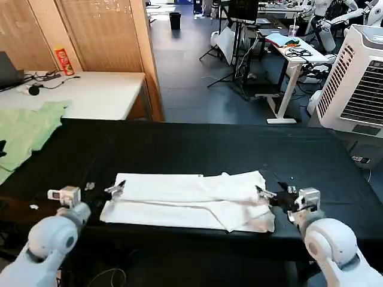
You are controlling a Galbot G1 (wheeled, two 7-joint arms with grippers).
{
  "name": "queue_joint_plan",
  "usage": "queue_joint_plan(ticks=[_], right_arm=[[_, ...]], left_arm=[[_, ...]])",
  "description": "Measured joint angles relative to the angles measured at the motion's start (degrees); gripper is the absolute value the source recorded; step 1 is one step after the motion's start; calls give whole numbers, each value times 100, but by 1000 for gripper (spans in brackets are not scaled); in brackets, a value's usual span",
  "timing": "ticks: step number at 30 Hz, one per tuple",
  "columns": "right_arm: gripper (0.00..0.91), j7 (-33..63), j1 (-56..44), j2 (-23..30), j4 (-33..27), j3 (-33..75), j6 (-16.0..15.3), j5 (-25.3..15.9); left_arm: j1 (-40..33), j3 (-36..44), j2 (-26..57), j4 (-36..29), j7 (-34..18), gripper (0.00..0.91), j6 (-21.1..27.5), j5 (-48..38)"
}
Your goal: Fold and organize the clothes.
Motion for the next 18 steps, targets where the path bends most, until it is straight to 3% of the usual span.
queue_joint_plan(ticks=[11,13,15,16,18], right_arm=[[878,106,775,485,-1182,-364,298,-178],[839,91,832,544,-1309,-378,318,-216],[751,81,881,620,-1424,-397,320,-247],[585,79,890,658,-1461,-407,318,-261],[478,68,892,729,-1505,-427,317,-303]], left_arm=[[-635,304,-484,919,7,878,-33,-93],[-662,306,-515,1005,8,878,-36,-111],[-664,306,-529,1061,12,741,-37,-122],[-662,303,-532,1079,15,566,-37,-125],[-653,297,-539,1111,18,361,-37,-128]])
